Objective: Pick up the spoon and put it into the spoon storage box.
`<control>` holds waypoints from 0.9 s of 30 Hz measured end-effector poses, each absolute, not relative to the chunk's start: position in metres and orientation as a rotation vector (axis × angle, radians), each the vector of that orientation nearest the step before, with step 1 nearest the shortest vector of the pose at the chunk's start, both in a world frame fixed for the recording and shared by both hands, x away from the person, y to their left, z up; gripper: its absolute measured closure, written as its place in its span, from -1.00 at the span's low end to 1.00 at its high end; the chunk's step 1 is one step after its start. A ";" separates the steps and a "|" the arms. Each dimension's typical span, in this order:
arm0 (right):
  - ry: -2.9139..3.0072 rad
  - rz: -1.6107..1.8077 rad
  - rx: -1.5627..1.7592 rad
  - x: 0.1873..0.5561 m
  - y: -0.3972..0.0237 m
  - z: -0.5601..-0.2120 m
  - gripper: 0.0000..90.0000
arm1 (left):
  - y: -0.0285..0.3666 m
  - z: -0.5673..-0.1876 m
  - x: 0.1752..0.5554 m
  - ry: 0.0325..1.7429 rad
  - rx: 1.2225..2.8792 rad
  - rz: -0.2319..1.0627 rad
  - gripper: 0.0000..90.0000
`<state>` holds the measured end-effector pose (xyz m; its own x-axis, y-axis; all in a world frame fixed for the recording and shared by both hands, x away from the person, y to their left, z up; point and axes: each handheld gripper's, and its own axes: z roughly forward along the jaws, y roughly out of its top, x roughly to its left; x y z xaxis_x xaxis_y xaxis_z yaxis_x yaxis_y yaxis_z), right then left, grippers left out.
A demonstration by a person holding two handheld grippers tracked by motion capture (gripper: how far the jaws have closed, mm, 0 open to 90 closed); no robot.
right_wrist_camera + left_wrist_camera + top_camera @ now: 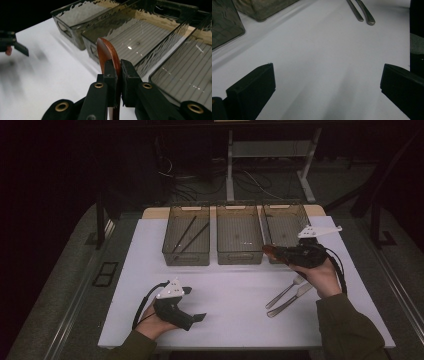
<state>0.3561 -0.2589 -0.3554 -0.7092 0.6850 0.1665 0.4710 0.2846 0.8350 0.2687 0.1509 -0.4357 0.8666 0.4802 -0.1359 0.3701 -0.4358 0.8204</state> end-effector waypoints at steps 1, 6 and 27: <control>2.324 1.397 1.071 0.359 -0.257 -0.354 0.86 | 0.151 -0.436 0.269 0.617 2.075 0.144 -1.00; 2.318 1.379 1.090 0.373 -0.246 -0.349 0.86 | 0.150 -0.435 0.268 0.614 2.078 0.148 -1.00; 2.360 1.239 1.171 0.437 -0.191 -0.340 0.86 | 0.147 -0.435 0.267 0.602 2.081 0.156 -1.00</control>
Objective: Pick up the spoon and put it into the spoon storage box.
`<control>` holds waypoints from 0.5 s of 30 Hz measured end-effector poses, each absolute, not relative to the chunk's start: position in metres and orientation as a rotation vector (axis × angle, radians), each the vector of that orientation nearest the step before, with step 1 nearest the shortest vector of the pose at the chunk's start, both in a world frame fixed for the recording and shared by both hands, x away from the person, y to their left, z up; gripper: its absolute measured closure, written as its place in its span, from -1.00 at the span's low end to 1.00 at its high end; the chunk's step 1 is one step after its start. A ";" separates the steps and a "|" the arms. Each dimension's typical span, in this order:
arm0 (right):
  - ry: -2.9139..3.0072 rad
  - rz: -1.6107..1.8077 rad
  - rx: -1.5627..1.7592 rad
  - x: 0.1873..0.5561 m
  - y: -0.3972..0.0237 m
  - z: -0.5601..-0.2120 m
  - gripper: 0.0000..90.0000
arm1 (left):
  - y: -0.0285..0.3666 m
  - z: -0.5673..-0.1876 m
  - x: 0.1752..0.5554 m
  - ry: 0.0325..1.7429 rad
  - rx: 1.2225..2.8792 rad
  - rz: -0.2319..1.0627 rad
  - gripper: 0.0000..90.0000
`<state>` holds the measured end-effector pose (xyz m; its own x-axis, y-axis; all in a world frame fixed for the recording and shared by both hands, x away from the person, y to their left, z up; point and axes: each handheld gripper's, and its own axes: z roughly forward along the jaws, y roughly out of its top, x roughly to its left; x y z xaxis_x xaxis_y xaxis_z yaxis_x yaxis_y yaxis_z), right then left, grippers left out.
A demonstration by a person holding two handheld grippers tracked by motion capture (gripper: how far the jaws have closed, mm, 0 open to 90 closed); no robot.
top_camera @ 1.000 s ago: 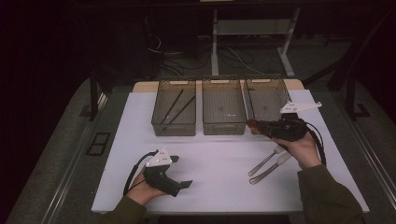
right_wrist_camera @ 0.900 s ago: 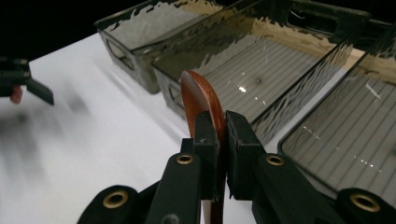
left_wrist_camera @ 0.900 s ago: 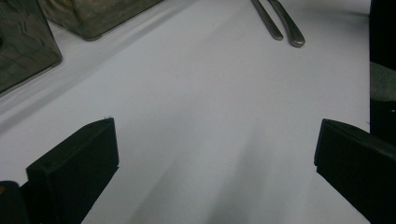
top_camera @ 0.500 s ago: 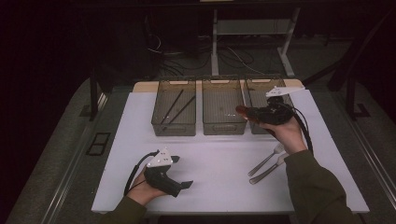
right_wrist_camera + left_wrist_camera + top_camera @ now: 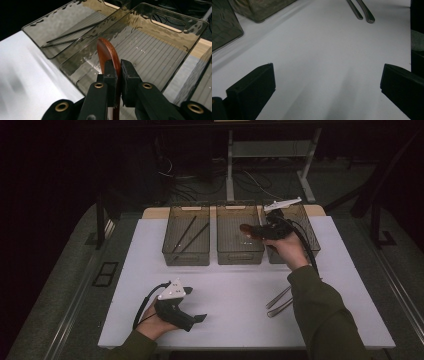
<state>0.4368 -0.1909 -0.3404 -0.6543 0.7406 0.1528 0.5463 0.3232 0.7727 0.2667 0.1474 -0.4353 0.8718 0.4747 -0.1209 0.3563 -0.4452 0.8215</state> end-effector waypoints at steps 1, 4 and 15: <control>2.360 1.233 1.176 0.439 -0.189 -0.340 0.86 | 0.147 -0.435 0.267 0.601 2.079 0.156 -1.00; 2.366 1.209 1.191 0.448 -0.182 -0.341 0.86 | 0.147 -0.434 0.267 0.598 2.079 0.160 -1.00; 2.374 1.166 1.202 0.478 -0.154 -0.348 0.86 | 0.147 -0.434 0.267 0.592 2.079 0.160 -1.00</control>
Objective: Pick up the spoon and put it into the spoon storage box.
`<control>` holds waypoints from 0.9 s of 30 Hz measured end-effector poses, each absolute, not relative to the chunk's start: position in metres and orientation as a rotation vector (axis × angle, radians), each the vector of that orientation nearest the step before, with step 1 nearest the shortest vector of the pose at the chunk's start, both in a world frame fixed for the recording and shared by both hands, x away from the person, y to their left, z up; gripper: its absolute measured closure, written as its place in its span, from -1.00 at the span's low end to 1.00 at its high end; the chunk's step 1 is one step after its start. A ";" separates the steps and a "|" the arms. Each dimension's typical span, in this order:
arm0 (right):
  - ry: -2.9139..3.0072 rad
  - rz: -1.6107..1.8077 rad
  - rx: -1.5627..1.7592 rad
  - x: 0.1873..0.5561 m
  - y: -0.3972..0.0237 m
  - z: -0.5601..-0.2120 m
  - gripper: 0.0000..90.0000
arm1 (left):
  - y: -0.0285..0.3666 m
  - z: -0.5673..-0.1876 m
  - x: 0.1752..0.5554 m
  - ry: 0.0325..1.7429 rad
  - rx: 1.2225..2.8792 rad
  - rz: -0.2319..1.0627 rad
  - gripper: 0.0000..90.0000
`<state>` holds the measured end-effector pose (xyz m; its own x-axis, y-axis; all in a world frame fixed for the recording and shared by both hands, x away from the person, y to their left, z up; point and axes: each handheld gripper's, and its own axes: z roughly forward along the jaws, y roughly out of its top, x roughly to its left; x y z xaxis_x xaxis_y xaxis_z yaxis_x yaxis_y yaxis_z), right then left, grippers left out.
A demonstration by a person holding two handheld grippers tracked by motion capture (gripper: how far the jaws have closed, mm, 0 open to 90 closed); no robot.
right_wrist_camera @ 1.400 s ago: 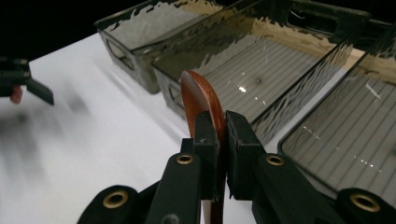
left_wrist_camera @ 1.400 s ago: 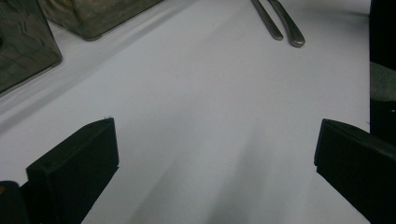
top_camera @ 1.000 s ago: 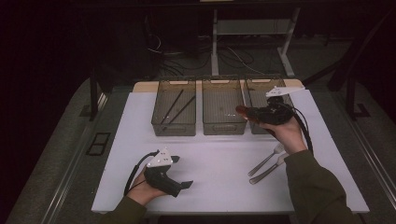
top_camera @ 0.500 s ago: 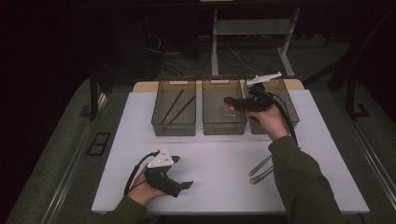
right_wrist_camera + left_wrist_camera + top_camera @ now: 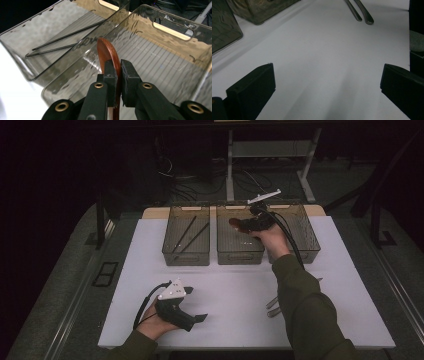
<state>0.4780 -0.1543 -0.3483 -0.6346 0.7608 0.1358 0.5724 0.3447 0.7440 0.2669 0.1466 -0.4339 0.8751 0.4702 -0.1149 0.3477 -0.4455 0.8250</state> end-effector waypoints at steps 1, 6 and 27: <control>2.376 1.165 1.203 0.481 -0.153 -0.349 0.86 | 0.147 -0.434 0.267 0.591 2.079 0.161 -1.00; 2.376 1.148 1.230 0.493 -0.144 -0.358 0.86 | 0.147 -0.434 0.267 0.598 2.071 0.155 -1.00; 2.430 1.086 1.237 0.492 -0.131 -0.363 0.28 | 0.151 -0.433 0.267 0.599 2.059 0.156 -1.00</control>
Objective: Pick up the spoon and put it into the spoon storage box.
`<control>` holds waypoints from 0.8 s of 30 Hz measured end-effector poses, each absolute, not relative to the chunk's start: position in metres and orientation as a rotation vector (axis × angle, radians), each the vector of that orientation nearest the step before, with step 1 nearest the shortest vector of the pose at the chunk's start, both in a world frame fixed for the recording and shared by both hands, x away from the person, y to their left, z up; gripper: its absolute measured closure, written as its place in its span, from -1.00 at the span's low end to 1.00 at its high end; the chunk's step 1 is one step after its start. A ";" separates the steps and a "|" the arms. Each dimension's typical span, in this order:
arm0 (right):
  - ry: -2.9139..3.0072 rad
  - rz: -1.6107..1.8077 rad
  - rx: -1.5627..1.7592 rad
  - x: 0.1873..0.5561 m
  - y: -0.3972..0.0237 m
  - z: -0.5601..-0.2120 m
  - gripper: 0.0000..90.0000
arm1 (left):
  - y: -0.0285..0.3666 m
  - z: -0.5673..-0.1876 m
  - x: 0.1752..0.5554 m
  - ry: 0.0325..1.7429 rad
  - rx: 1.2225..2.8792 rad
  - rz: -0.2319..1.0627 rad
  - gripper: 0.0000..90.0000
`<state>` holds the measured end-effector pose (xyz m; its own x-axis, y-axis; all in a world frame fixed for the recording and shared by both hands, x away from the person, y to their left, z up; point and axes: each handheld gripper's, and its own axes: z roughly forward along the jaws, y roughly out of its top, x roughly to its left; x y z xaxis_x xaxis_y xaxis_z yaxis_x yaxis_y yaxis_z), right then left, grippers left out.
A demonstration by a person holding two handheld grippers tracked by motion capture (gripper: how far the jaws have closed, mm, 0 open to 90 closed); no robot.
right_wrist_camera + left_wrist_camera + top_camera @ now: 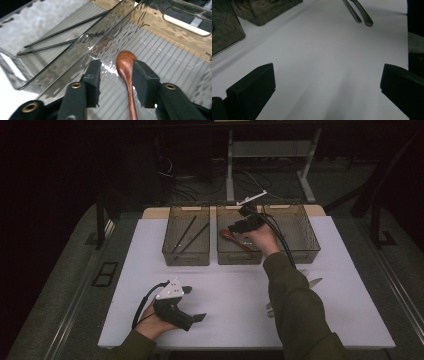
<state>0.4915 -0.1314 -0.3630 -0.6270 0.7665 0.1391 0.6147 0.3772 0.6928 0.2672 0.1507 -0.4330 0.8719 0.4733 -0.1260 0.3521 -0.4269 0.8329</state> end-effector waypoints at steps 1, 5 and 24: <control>2.422 1.102 1.231 0.489 -0.134 -0.361 0.24 | 0.151 -0.433 0.267 0.600 2.058 0.156 -1.00; 2.417 1.174 1.227 0.477 -0.146 -0.352 0.11 | 0.150 -0.433 0.267 0.596 2.059 0.158 -1.00; 2.404 1.335 1.122 0.423 -0.188 -0.343 -0.06 | 0.150 -0.434 0.266 0.605 2.070 0.157 -1.00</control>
<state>0.4232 -0.1877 -0.3426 -0.7019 0.6840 0.1989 0.5302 0.3152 0.7871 0.2663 0.1499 -0.4344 0.8700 0.4771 -0.1240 0.3567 -0.4356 0.8265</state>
